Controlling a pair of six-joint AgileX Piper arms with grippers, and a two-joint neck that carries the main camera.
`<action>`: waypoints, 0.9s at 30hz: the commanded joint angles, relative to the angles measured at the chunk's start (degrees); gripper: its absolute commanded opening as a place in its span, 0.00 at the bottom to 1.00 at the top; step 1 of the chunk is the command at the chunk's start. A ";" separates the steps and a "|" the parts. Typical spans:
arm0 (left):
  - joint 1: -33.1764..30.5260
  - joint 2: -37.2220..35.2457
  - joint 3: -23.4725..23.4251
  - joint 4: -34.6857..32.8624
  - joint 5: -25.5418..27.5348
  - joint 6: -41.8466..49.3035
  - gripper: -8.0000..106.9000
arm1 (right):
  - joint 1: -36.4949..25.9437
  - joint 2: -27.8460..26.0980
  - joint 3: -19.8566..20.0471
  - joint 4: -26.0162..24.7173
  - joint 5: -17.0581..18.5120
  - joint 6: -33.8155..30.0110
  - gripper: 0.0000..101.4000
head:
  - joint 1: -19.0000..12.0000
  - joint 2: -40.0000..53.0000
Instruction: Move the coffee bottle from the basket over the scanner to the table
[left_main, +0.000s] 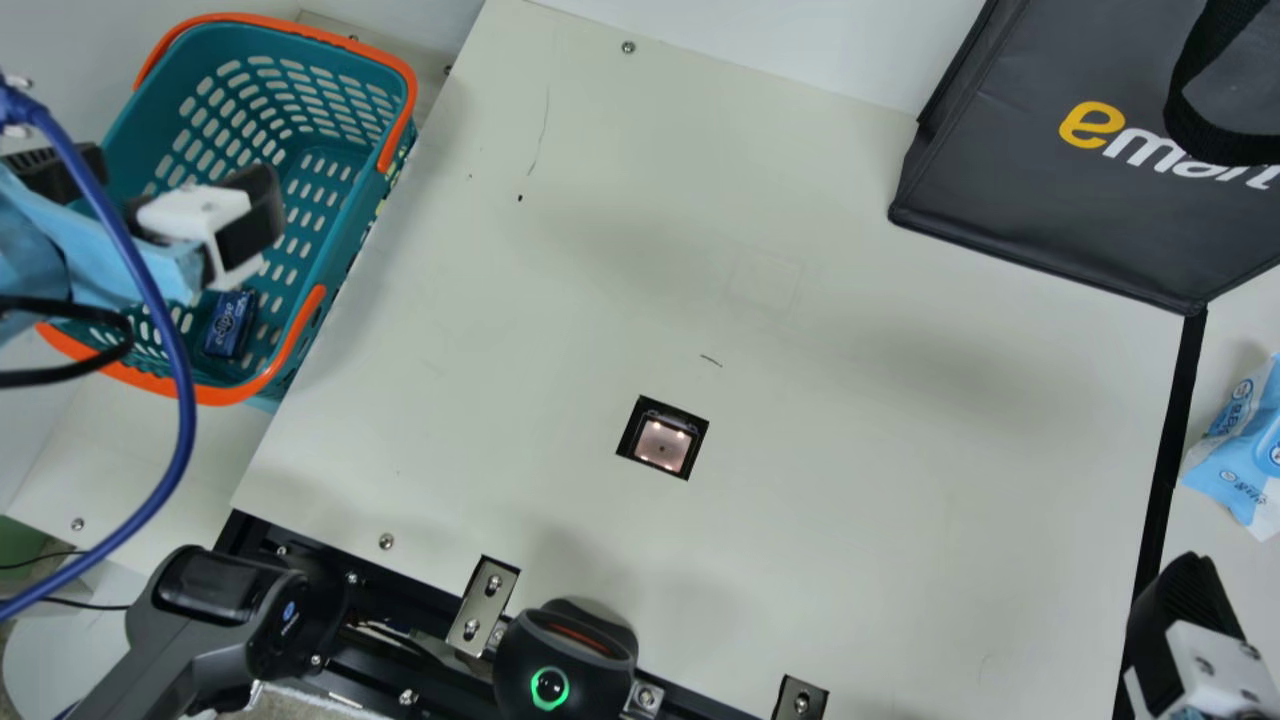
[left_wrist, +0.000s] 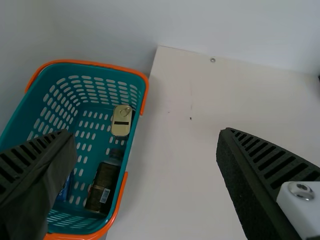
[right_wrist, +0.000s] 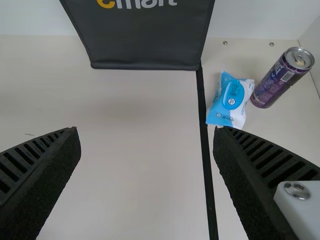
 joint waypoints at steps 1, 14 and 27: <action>3.54 0.65 -0.08 -0.32 -0.39 0.09 0.85 | 0.00 0.00 0.00 0.00 0.00 0.00 0.94 | -1.75 0.23; 23.66 6.17 -0.04 -8.14 -3.35 11.48 0.85 | 0.00 0.00 0.00 0.00 0.00 0.00 0.94 | -1.75 0.23; 37.20 15.88 0.35 -17.01 -5.76 31.57 0.85 | 0.00 0.00 0.00 0.00 -0.01 0.00 0.94 | -1.75 0.23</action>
